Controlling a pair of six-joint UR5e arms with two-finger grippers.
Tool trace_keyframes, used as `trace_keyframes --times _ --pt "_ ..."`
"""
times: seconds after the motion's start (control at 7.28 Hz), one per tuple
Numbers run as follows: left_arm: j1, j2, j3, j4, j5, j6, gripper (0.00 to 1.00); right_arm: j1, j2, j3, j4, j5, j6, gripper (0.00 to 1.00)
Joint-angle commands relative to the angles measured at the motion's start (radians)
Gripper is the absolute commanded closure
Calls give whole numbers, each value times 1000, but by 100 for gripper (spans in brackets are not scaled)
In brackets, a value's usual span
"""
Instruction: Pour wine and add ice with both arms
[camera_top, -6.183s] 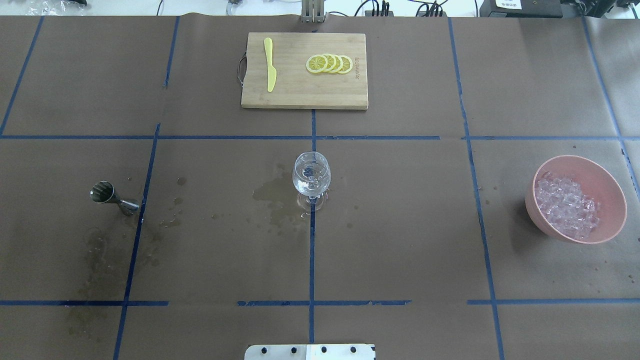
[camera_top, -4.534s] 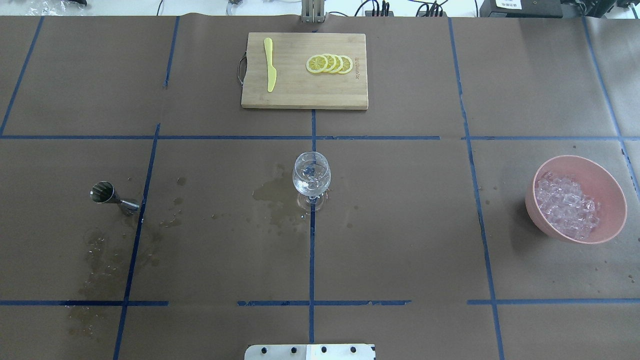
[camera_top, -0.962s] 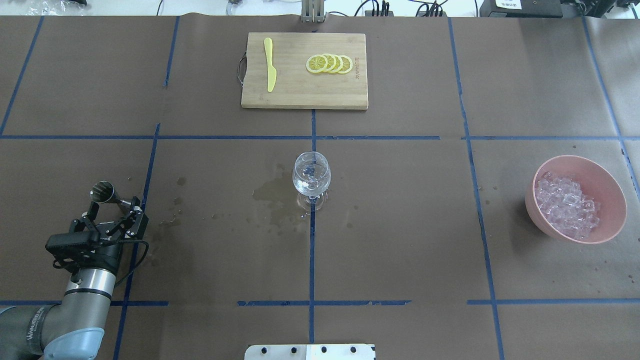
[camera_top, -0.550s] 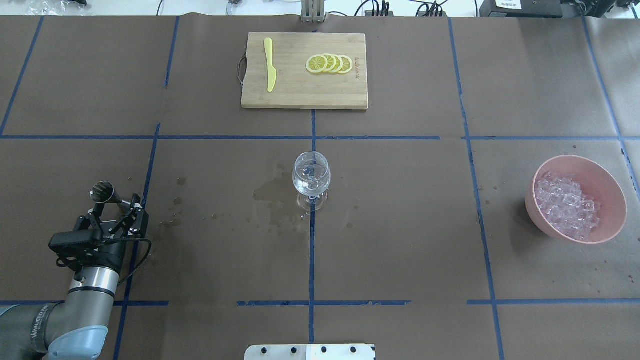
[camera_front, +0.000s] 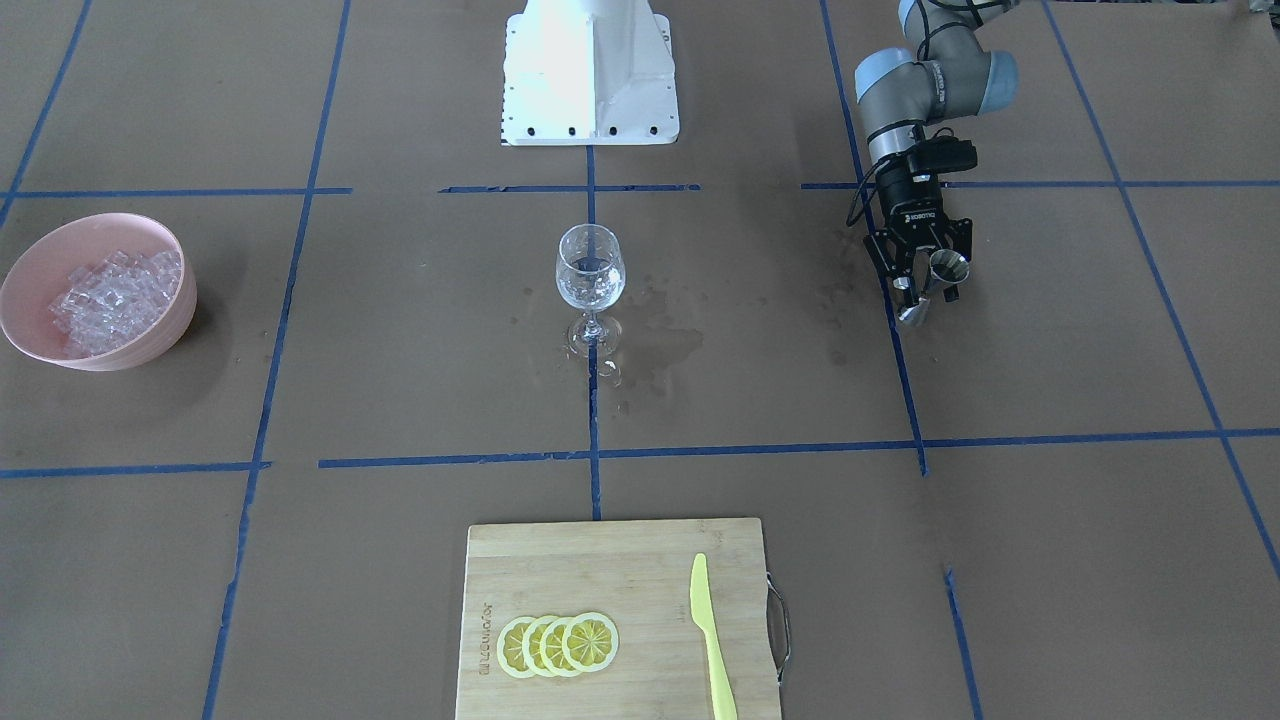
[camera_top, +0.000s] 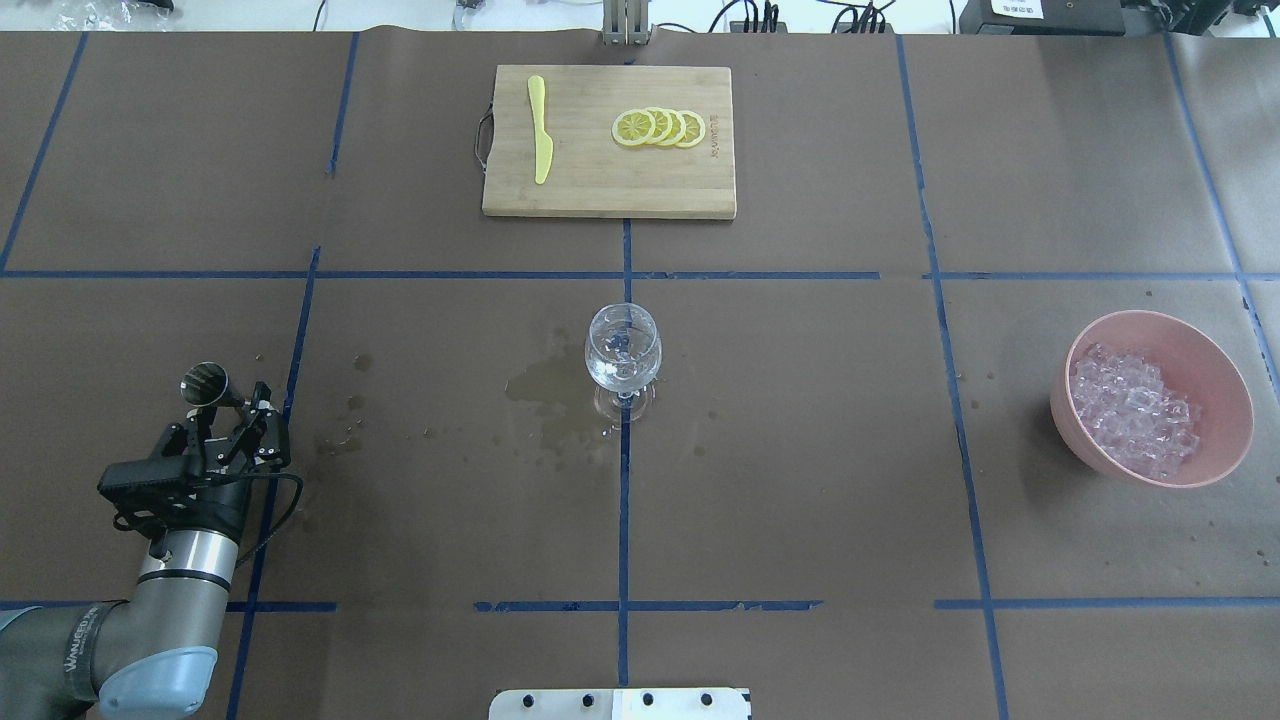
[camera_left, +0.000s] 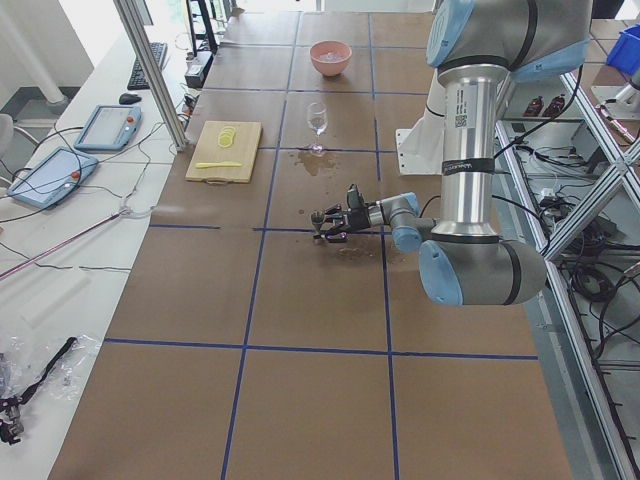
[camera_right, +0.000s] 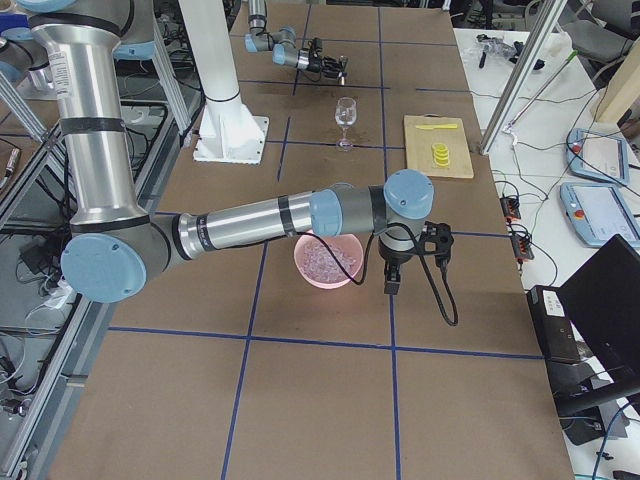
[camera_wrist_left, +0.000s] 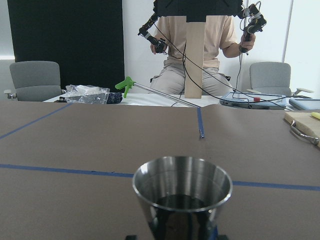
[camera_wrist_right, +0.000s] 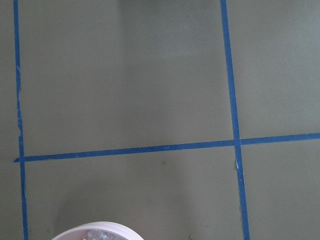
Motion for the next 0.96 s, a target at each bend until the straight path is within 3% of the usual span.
trace_keyframes --times 0.0,0.41,0.82 --pt "-2 -3 3 0 0 0 52 0 -2 0 0 0 0 0" --pt "-8 -29 -6 -6 0 0 99 0 -2 0 0 -2 0 0" --pt "-42 -22 -99 -6 0 44 100 0 -3 0 -2 0 0 0"
